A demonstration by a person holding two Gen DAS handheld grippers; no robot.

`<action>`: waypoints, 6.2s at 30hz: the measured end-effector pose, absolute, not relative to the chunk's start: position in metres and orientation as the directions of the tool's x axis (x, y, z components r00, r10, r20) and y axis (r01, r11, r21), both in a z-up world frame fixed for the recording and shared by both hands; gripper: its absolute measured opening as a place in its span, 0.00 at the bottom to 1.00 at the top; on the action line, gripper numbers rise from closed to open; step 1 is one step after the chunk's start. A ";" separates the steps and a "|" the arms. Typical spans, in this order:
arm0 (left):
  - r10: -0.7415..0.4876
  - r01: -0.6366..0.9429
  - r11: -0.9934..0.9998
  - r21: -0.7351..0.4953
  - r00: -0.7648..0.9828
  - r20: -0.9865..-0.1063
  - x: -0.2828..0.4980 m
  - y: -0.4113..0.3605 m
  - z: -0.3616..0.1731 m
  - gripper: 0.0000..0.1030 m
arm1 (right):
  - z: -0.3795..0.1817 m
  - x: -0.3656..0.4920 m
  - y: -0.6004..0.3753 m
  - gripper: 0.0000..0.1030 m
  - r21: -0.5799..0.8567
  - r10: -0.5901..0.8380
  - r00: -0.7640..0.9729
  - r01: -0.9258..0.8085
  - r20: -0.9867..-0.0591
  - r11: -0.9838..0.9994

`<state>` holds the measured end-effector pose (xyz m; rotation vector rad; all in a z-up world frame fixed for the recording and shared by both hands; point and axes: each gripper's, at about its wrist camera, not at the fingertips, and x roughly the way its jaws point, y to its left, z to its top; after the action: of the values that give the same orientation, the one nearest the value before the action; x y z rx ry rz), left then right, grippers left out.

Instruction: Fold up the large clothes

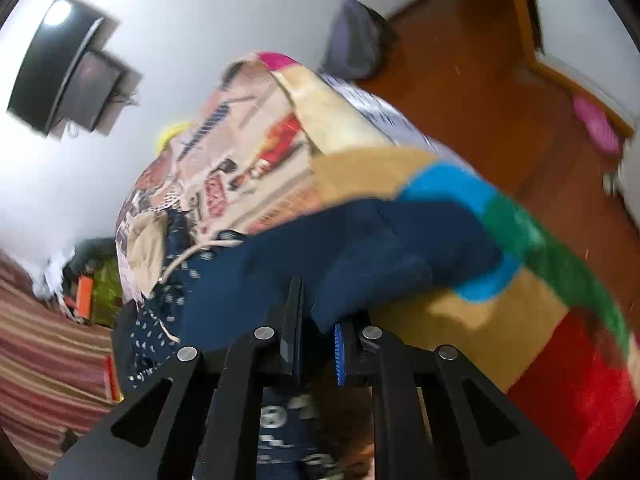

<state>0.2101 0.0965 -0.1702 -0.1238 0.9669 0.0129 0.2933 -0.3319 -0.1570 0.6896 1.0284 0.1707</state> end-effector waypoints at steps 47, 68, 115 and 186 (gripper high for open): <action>-0.016 -0.132 0.984 -0.120 0.604 -0.797 0.156 0.155 -0.162 0.64 | -0.125 0.219 -0.037 0.34 0.373 0.524 0.090 -0.603 -0.847 0.706; -0.002 0.171 0.981 0.094 0.491 -0.871 0.236 0.024 -0.206 0.64 | -0.091 0.244 -0.241 0.54 0.194 0.304 0.527 -0.254 -0.794 0.947; 0.076 -0.113 0.994 0.011 0.591 -0.803 0.204 0.148 -0.154 0.55 | -0.100 0.261 -0.240 0.56 0.194 0.301 0.518 -0.253 -0.801 0.948; -0.212 0.116 0.977 -0.178 0.520 -0.827 0.217 0.083 -0.154 0.08 | -0.100 0.261 -0.197 0.07 0.302 0.465 0.379 -0.414 -0.800 0.858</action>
<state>0.2174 0.0834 -0.1539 -0.1047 1.0048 -0.1973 0.2610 -0.1969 -0.0996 0.0549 1.0397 0.5617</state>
